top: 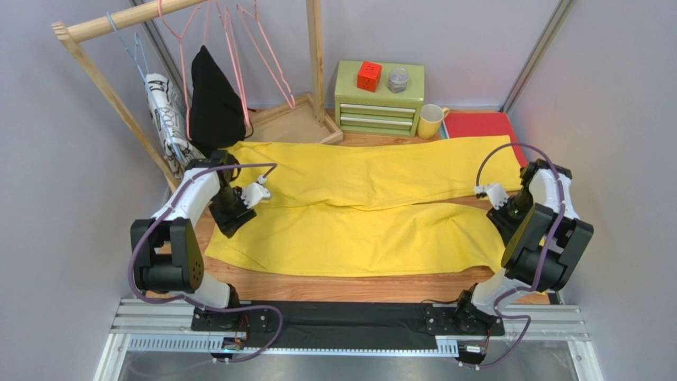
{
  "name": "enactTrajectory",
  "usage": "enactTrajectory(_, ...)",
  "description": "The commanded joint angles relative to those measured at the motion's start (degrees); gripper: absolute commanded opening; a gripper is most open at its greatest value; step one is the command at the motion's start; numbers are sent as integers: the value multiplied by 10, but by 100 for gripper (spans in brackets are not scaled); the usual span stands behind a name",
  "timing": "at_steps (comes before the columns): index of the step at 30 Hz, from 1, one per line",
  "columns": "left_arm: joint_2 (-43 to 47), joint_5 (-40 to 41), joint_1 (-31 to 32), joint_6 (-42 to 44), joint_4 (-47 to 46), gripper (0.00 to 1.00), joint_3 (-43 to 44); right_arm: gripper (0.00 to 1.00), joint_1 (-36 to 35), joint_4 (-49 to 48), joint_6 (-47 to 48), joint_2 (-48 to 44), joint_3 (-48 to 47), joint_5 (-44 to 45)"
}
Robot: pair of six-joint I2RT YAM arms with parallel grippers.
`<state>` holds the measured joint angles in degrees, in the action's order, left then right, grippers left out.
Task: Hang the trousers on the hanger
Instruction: Fold the trousers
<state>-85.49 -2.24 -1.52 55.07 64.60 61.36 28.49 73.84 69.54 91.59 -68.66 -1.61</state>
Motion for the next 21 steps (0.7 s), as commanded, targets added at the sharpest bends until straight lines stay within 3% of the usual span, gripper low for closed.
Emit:
enactTrajectory(1,-33,-42,29,-67,-40,61,-34,35,-5,-71,-84,-1,73,35)
enactTrajectory(6,-75,-6,31,-73,-103,60,-74,34,-7,-263,-51,31,191,128)
enactTrajectory(9,-89,21,31,-49,-131,58,-115,33,-5,-366,-6,63,217,180)
enactTrajectory(12,-93,101,30,-4,-170,57,-170,33,0,-455,37,102,203,213)
enactTrajectory(15,-77,135,22,42,-192,55,-212,33,-3,-462,39,116,172,210)
enactTrajectory(21,-7,171,-22,117,-183,55,-260,43,-9,-254,22,33,84,95)
